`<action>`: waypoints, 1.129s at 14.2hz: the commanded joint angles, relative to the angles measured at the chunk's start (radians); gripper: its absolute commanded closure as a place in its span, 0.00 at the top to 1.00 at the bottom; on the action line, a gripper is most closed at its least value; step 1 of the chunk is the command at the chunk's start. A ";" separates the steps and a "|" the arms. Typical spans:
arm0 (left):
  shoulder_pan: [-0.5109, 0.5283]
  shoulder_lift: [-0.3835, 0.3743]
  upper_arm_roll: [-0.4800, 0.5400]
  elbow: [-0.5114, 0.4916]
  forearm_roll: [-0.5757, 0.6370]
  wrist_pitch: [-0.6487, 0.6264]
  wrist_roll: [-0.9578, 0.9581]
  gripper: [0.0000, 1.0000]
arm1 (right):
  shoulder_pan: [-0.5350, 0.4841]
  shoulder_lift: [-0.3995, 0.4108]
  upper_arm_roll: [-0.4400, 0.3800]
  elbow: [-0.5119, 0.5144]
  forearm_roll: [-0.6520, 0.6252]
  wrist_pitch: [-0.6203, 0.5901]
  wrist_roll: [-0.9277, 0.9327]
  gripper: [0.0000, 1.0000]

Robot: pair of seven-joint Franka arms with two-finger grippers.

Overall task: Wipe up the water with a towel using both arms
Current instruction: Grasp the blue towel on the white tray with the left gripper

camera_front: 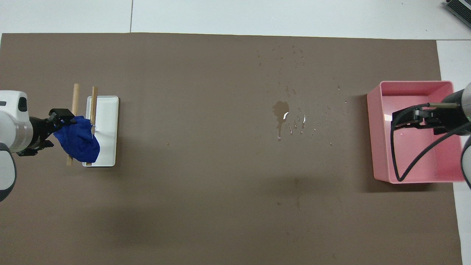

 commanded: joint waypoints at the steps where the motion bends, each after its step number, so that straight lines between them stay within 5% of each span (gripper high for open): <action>1: -0.007 -0.002 0.003 -0.010 0.017 0.010 -0.035 0.43 | -0.009 -0.028 0.004 -0.029 -0.001 -0.004 -0.013 1.00; 4: -0.012 0.004 0.003 0.009 0.015 -0.020 -0.035 0.00 | -0.010 -0.034 0.004 -0.038 -0.001 -0.004 -0.013 1.00; 16: -0.051 0.058 -0.003 0.294 -0.080 -0.358 -0.151 0.00 | -0.012 -0.033 0.004 -0.035 0.006 -0.003 -0.022 1.00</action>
